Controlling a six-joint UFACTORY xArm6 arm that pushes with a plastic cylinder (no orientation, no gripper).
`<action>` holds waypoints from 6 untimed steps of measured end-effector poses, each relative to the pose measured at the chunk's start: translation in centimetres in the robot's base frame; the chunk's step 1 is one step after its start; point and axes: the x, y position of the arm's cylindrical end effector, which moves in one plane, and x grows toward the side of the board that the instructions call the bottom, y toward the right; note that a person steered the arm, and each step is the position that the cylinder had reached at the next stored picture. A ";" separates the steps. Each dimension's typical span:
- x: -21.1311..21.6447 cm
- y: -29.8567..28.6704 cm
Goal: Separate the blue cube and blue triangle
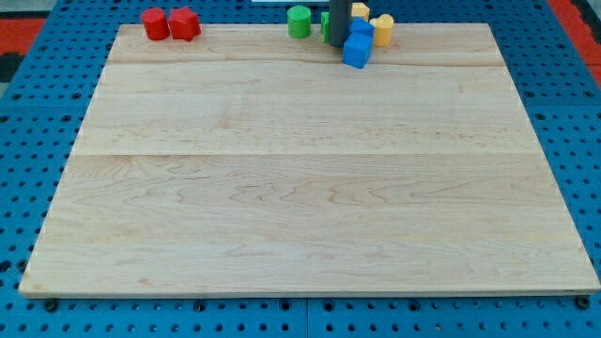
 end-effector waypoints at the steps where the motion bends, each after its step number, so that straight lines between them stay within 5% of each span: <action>1: 3.5 2.6; 3: 2.7 -0.9; 4: -1.1 -0.3; 6: 6.1 9.4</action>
